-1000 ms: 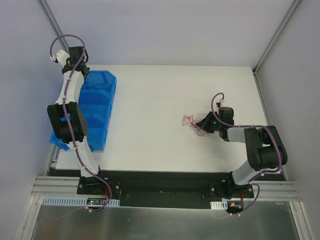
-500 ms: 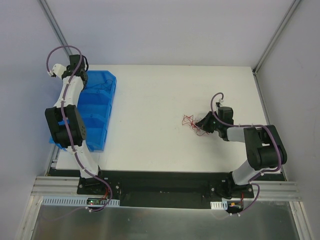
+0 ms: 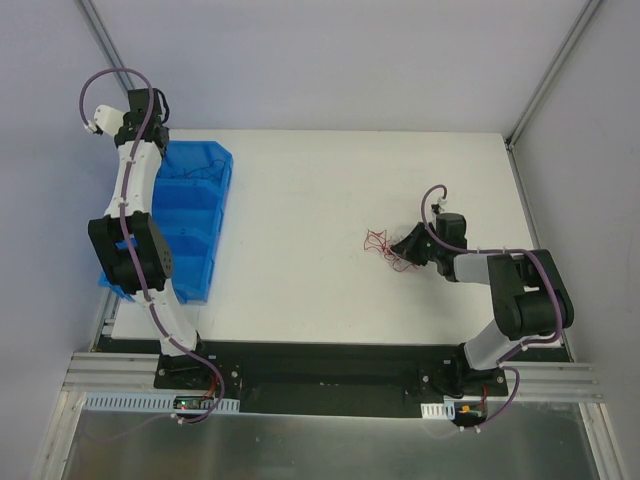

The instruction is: Untangle the cables

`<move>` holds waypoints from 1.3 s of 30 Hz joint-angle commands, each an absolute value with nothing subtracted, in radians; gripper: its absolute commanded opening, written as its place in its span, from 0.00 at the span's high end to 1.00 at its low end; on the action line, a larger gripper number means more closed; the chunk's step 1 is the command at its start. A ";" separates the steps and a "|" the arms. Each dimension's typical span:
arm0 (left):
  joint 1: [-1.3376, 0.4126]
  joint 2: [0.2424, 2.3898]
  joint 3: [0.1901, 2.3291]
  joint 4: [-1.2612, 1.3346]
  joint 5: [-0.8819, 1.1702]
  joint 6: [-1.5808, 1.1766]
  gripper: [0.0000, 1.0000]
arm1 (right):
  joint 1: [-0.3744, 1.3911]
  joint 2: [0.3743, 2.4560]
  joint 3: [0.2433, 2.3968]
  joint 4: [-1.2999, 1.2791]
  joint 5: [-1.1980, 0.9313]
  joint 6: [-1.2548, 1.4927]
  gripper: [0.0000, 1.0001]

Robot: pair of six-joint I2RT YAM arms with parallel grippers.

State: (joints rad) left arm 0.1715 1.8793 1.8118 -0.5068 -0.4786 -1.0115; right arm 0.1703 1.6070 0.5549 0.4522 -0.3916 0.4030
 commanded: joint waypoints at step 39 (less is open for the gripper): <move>-0.524 1.271 0.755 0.173 0.544 -0.575 0.24 | 0.486 1.286 0.551 0.192 -0.462 0.244 0.93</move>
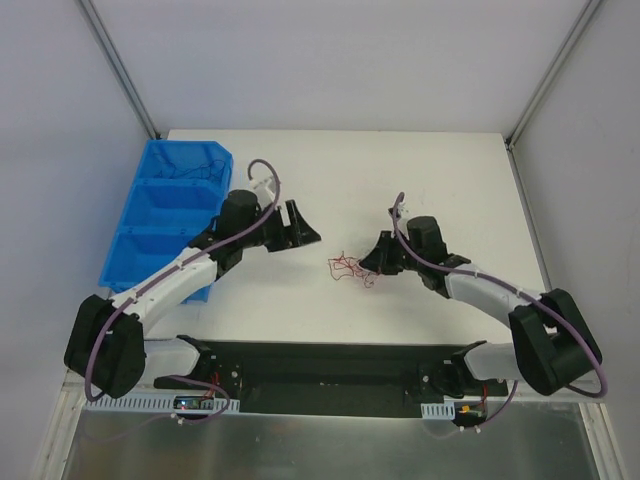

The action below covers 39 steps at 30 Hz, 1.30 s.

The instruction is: Untangle the cables

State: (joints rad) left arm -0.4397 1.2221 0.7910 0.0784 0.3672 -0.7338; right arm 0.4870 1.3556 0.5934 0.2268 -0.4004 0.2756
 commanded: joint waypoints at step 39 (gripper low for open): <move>-0.724 1.638 1.023 -0.052 0.411 -0.388 0.58 | 0.460 1.286 0.496 0.215 -0.400 0.216 0.69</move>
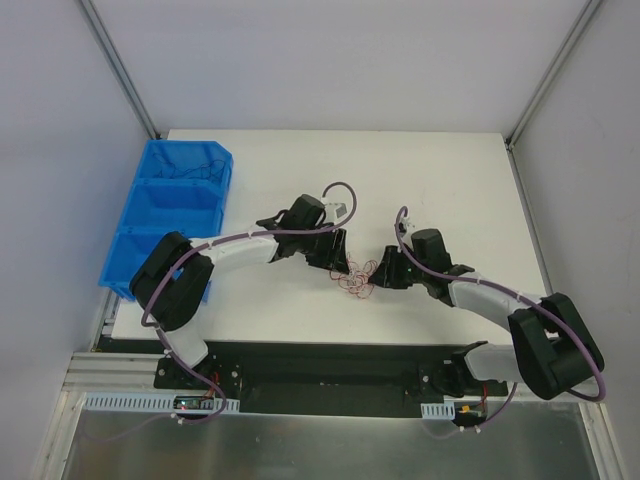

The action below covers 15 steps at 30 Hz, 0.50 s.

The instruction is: Untangle the cables

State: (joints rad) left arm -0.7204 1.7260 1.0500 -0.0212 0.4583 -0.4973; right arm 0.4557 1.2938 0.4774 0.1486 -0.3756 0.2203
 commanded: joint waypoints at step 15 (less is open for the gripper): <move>-0.632 1.793 1.146 -0.038 0.603 -0.195 0.26 | 0.462 1.377 0.520 0.340 -0.514 0.160 0.56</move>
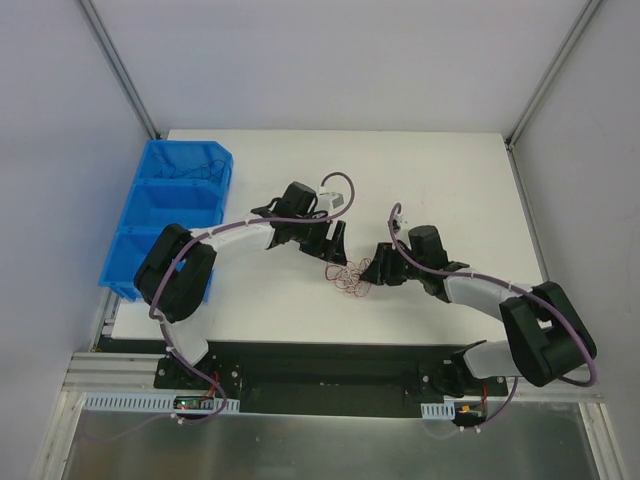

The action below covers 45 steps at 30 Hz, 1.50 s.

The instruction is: Untangle the cables

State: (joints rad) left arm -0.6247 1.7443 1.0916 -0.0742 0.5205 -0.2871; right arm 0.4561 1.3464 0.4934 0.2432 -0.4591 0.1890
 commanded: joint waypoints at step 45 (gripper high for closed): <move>-0.638 1.595 0.756 0.081 0.454 -0.301 0.69 | 0.571 1.371 0.491 0.420 -0.514 0.104 0.51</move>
